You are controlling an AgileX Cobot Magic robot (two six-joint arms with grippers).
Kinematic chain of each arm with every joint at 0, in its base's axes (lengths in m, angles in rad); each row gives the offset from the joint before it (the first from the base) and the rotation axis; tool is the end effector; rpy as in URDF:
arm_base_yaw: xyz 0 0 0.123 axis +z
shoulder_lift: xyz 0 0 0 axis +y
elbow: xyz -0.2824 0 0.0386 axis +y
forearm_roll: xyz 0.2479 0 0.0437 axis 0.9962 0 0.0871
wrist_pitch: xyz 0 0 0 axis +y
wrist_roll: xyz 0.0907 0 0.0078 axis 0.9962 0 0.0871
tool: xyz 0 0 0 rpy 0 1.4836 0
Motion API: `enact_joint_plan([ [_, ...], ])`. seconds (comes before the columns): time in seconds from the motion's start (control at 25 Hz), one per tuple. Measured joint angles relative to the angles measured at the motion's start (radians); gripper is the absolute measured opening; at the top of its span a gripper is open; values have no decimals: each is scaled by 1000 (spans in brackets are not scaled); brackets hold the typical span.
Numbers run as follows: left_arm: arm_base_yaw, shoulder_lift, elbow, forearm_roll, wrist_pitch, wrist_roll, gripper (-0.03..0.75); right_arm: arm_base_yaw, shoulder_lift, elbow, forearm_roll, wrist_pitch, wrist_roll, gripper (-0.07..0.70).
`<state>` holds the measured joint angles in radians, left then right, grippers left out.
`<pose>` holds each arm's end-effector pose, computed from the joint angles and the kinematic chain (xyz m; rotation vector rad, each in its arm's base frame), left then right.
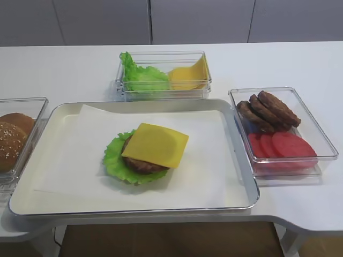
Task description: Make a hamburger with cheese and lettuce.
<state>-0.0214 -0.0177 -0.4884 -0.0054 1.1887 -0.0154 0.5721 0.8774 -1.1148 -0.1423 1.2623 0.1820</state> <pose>-0.0121 -0.0002 0.2638 0.0072 2.1663 -0.0277 0.1188 0.0618 0.3930 -0.4826 2.4507 0.1271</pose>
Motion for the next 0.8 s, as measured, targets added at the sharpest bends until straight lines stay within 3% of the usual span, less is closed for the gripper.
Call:
enact_joint_plan([
  [0.6, 0, 0, 0, 0, 0, 0, 352, -320, -442, 277, 21, 9, 22, 431],
  [0.8, 0, 0, 0, 0, 0, 0, 352, -409, -582, 373, 48, 11, -58, 431],
])
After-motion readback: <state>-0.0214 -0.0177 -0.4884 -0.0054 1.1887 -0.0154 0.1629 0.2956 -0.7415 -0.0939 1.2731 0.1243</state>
